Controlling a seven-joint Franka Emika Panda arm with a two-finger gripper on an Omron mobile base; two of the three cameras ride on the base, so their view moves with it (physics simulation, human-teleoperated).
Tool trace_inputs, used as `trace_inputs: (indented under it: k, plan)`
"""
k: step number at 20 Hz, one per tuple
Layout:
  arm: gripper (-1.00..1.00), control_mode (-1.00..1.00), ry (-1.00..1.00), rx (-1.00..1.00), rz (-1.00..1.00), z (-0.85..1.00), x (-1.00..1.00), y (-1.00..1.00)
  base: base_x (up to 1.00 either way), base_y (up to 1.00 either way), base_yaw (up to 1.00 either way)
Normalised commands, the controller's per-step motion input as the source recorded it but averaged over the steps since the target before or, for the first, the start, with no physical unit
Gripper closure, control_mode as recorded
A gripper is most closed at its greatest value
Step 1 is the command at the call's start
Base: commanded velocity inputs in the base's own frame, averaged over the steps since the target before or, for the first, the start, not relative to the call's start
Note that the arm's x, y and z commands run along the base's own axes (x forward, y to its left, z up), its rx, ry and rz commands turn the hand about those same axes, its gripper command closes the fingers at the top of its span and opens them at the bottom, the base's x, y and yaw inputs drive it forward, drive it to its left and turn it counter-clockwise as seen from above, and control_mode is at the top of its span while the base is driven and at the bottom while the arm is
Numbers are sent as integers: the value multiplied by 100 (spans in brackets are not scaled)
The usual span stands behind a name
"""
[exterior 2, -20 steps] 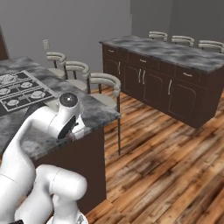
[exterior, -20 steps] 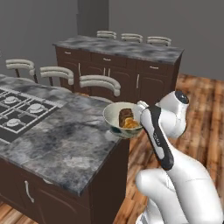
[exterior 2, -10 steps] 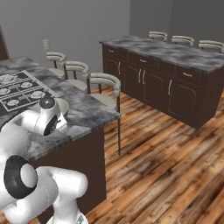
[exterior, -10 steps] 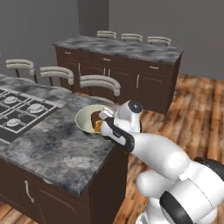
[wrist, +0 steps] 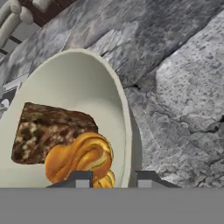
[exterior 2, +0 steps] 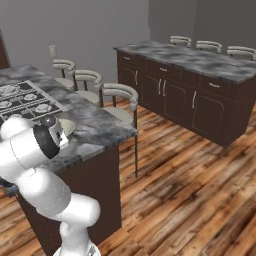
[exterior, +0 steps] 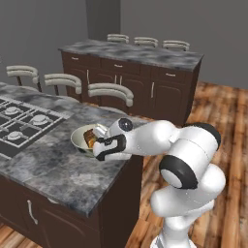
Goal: Pick up the heated bread from the toaster oven and place it in the bowl. Then move the bread bowl to the dining counter.
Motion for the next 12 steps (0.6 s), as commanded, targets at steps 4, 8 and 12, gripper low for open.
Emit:
trace_inputs:
  k: [4, 8, 12]
  plan:
    - [-100, -100, -1, -1, -1, 38, -4, 1, 0, 0, 0]
    - [-100, -100, -11, 0, -6, 97, -48, -9, 0, 0, 0]
    - [-100, -100, -14, 0, -8, 100, -79, -53, 0, 0, 0]
